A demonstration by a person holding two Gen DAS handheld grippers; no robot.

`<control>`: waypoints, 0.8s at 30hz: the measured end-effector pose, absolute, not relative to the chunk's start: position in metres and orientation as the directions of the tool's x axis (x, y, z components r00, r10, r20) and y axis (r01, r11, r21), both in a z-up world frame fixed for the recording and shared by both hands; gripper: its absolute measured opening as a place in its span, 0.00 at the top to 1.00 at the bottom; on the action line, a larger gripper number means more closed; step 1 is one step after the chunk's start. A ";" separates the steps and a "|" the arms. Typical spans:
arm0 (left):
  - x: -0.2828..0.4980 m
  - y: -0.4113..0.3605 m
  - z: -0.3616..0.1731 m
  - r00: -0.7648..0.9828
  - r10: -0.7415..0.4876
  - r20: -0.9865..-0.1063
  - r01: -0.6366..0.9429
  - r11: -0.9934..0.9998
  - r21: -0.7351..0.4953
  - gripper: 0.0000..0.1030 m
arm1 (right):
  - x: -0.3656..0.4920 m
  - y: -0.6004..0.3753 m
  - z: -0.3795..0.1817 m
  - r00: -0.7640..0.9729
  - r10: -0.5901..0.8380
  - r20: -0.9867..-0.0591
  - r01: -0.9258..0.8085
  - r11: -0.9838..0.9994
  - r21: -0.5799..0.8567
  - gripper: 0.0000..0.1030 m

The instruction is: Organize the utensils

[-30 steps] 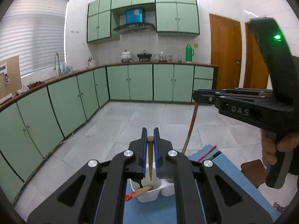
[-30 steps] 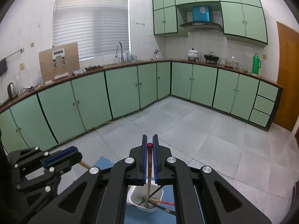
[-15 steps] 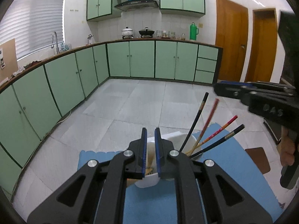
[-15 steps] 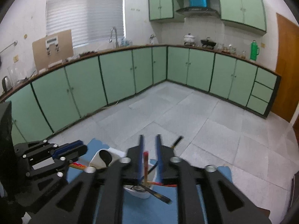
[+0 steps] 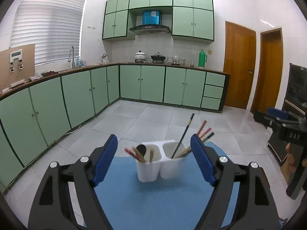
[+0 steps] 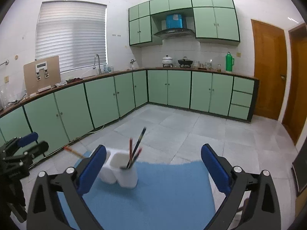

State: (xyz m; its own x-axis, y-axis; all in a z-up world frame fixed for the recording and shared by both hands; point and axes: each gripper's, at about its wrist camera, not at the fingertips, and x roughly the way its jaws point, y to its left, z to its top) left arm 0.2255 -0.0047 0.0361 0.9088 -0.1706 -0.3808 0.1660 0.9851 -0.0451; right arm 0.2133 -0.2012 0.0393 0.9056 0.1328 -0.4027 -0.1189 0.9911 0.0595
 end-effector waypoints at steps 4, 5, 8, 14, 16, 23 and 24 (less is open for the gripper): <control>0.190 -0.008 0.029 0.911 -0.156 -0.382 0.148 0.988 -0.052 0.19 | 0.185 -0.199 0.026 0.883 0.172 -0.436 -0.144 0.985 0.096 0.06; 0.183 -0.008 0.027 0.910 -0.155 -0.385 0.145 0.988 -0.054 0.18 | 0.177 -0.198 0.022 0.878 0.181 -0.443 -0.150 0.983 0.105 0.06; 0.164 -0.010 0.021 0.904 -0.147 -0.400 0.139 0.989 -0.050 0.16 | 0.160 -0.194 0.017 0.868 0.200 -0.454 -0.163 0.979 0.120 0.06; 0.131 -0.012 0.018 0.897 -0.145 -0.417 0.133 0.989 -0.059 0.10 | 0.132 -0.186 0.014 0.861 0.205 -0.466 -0.180 0.979 0.099 0.06; 0.123 -0.012 0.020 0.901 -0.141 -0.410 0.131 0.990 -0.053 0.09 | 0.127 -0.182 0.014 0.858 0.210 -0.469 -0.189 0.978 0.091 0.06; 0.105 -0.014 0.039 0.912 -0.153 -0.380 0.142 0.988 -0.056 0.08 | 0.104 -0.167 0.028 0.871 0.222 -0.439 -0.219 0.974 0.059 0.06; 0.103 -0.015 0.041 0.916 -0.154 -0.372 0.145 0.988 -0.053 0.08 | 0.101 -0.166 0.032 0.874 0.223 -0.431 -0.221 0.974 0.056 0.06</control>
